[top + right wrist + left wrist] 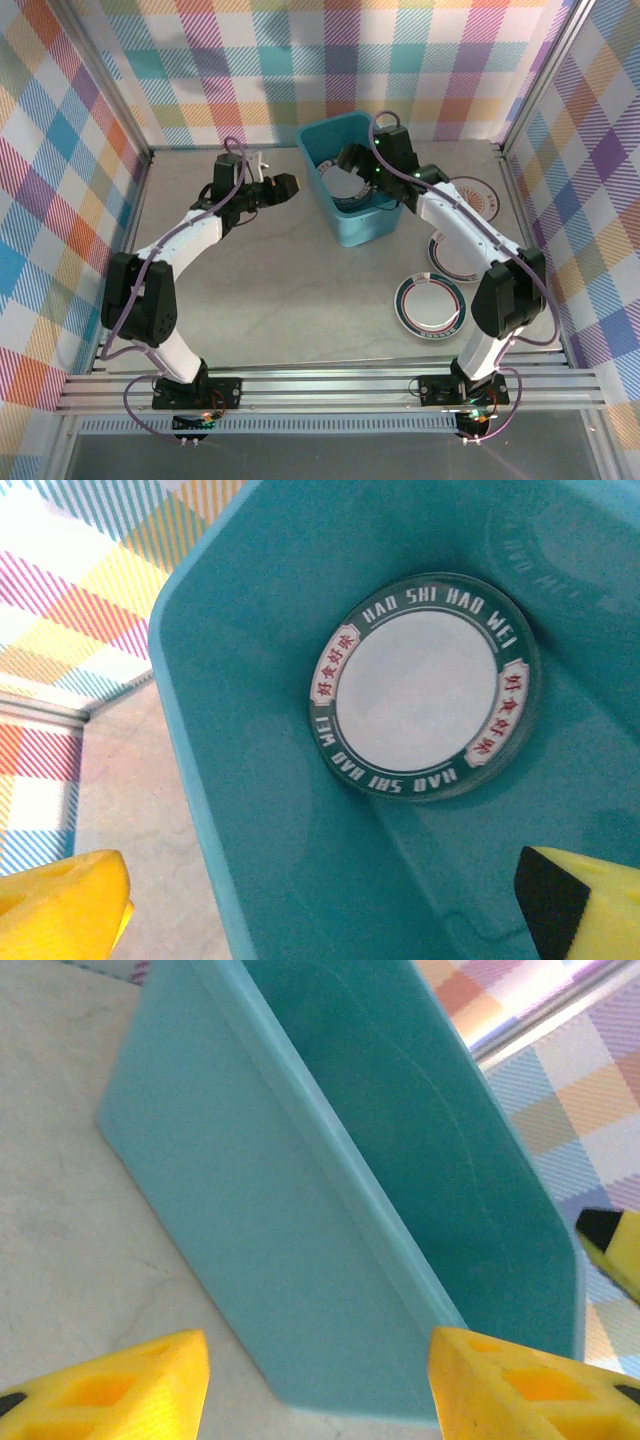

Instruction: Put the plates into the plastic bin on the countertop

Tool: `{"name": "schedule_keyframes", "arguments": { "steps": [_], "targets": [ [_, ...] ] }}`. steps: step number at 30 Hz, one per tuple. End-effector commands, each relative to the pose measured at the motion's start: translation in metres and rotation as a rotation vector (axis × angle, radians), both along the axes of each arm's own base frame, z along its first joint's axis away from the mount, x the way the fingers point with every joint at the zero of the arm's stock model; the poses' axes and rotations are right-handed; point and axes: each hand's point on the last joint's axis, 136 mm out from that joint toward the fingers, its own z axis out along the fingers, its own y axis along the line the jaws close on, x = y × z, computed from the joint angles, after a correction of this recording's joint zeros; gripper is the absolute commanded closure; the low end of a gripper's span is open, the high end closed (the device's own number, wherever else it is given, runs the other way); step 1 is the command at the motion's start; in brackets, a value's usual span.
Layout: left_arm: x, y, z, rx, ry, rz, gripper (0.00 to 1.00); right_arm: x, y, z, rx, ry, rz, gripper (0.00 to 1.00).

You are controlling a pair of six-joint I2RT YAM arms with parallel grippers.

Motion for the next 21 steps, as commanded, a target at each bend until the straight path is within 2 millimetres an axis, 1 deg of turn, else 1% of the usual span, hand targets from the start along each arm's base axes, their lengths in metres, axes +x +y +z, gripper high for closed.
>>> {"name": "schedule_keyframes", "arguments": {
  "steps": [1, 3, 8, 11, 16, 18, 21],
  "targets": [
    [-0.019, -0.001, -0.011, 0.022, -0.007, -0.039, 0.41, -0.007, -0.033, 0.055, -0.072, -0.175, 0.044, 0.01],
    [-0.032, -0.005, -0.023, 0.045, 0.013, -0.066, 0.41, -0.009, -0.05, 0.052, -0.11, -0.168, 0.062, 0.01],
    [-0.068, -0.024, -0.042, 0.094, 0.019, -0.117, 0.42, -0.009, -0.087, 0.025, -0.173, -0.078, 0.059, 0.01],
    [-0.087, -0.032, -0.047, 0.096, 0.017, -0.132, 0.42, -0.003, -0.096, 0.009, -0.192, -0.063, 0.077, 0.01],
    [-0.119, -0.049, -0.06, 0.099, 0.055, -0.183, 0.42, 0.006, -0.095, -0.031, -0.173, 0.073, 0.168, 0.01],
    [-0.128, -0.057, -0.064, 0.103, 0.065, -0.204, 0.42, 0.007, -0.094, -0.038, -0.182, 0.096, 0.185, 0.0],
    [-0.142, -0.074, -0.067, 0.106, 0.07, -0.25, 0.43, 0.005, -0.078, -0.04, -0.125, 0.088, 0.26, 0.0]
  ]
}}
